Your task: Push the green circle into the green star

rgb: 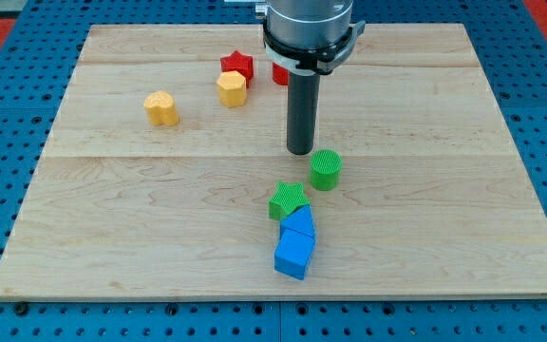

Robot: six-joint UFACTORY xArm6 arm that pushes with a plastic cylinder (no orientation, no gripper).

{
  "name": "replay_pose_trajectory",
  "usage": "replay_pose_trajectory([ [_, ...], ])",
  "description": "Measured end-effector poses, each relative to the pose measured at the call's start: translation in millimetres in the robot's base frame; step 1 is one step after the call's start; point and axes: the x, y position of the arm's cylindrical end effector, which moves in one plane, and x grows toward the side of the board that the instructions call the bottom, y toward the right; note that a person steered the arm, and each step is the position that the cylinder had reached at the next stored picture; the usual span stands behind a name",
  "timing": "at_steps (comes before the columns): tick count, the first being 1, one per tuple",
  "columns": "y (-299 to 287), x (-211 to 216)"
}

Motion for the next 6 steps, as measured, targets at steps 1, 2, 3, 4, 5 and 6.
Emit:
replay_pose_trajectory([
  [1,9,18],
  [2,10,10],
  [3,45,0],
  [4,48,41],
  [5,30,56],
  [6,-13,33],
])
